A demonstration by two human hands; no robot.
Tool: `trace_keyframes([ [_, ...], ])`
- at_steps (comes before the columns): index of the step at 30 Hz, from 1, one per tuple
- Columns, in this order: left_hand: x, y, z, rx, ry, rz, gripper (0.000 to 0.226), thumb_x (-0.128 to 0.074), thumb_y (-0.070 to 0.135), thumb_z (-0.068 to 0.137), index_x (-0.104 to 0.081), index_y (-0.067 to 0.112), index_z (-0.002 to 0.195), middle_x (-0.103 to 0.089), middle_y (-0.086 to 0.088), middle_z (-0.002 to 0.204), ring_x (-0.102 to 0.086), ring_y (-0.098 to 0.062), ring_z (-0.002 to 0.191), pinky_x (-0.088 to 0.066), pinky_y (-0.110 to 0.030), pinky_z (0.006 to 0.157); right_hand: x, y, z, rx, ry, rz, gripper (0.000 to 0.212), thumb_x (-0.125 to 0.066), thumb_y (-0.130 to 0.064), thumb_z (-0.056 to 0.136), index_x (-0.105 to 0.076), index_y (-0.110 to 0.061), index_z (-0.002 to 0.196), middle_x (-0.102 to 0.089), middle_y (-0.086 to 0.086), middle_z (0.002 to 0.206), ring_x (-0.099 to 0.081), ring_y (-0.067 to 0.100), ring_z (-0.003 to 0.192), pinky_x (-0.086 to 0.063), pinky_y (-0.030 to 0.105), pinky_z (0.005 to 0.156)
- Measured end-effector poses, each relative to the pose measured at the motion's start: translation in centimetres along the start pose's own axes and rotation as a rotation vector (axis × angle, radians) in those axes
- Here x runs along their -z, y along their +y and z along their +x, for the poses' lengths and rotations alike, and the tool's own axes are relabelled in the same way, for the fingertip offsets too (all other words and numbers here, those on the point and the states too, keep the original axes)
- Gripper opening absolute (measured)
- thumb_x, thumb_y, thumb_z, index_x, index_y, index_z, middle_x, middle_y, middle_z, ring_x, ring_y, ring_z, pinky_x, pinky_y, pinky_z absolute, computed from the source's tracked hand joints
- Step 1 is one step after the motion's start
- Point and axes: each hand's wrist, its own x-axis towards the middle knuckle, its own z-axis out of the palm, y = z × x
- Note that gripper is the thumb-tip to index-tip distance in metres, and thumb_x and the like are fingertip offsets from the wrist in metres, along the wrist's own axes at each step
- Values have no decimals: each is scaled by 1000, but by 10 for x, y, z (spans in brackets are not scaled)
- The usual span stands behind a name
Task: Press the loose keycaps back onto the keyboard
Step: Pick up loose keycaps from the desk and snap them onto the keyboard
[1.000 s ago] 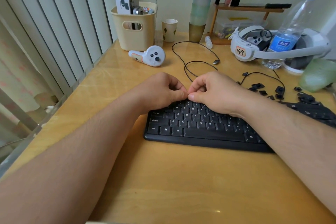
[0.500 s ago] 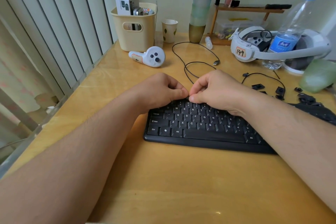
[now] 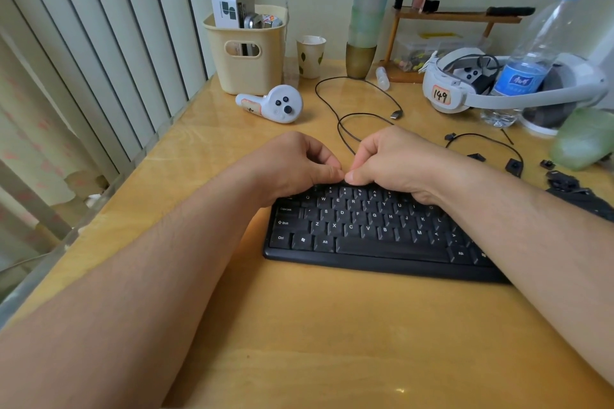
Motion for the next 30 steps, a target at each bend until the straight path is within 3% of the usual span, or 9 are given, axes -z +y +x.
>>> trace_keyframes([
  [4, -2, 0, 2, 14, 19, 50, 6, -84, 23, 84, -79, 22, 85, -76, 5, 76, -67, -8, 70, -59, -27, 72, -3, -3, 4, -33, 0, -22, 19, -88, -18, 73, -70, -12, 75, -70, 6, 86, -58, 23, 77, -44, 34, 70],
  [9, 0, -5, 2, 1, 62, -98, 4, -78, 23, 91, -77, 20, 89, -75, 5, 80, -63, -8, 69, -56, -28, 70, 9, 0, 6, -27, -97, 133, 24, -82, -5, 80, -69, -17, 65, -67, 3, 76, -59, 21, 82, -48, 37, 82],
  [12, 0, -6, 5, -18, 123, -133, 10, -69, 28, 97, -75, 22, 93, -77, 10, 85, -59, -5, 71, -50, -29, 76, 12, 3, 5, -10, -110, 160, 22, -84, -9, 80, -68, -17, 67, -66, 3, 73, -59, 20, 77, -50, 41, 86],
  [16, -2, -5, 4, -9, 119, -116, 13, -66, 30, 98, -77, 23, 94, -78, 9, 87, -62, -9, 78, -52, -34, 83, 4, 4, 2, 42, -26, -7, 23, -91, -26, 73, -69, -19, 69, -67, -2, 75, -61, 18, 78, -49, 35, 71],
  [23, -2, -3, -1, -74, 141, -17, 13, -72, 36, 93, -78, 26, 87, -77, 2, 88, -63, -9, 77, -53, -31, 79, 9, 4, -2, 86, -17, -14, 22, -92, -24, 73, -70, -18, 73, -69, 1, 78, -62, 17, 76, -54, 38, 72],
  [25, -3, -2, -3, -84, 118, -15, 12, -74, 36, 91, -78, 26, 87, -75, 3, 82, -62, -7, 72, -53, -29, 77, 23, 4, -5, 126, -8, 140, 20, -87, -15, 80, -68, -15, 76, -69, 4, 78, -61, 14, 70, -50, 32, 69],
  [27, -3, -2, -3, -73, 105, 4, 14, -76, 38, 90, -78, 25, 88, -75, 4, 82, -63, -6, 72, -53, -28, 76, 46, 9, -8, 135, 56, 324, 17, -80, -12, 86, -64, -14, 80, -69, 7, 83, -62, 15, 74, -49, 30, 71],
  [30, -5, -1, -2, -34, 70, 94, 19, -76, 45, 89, -78, 25, 89, -77, 5, 85, -70, -10, 83, -56, -31, 82, 75, 28, -8, 140, 271, 302, 13, -76, -16, 90, -65, -18, 82, -69, 5, 87, -66, 17, 82, -51, 33, 77],
])
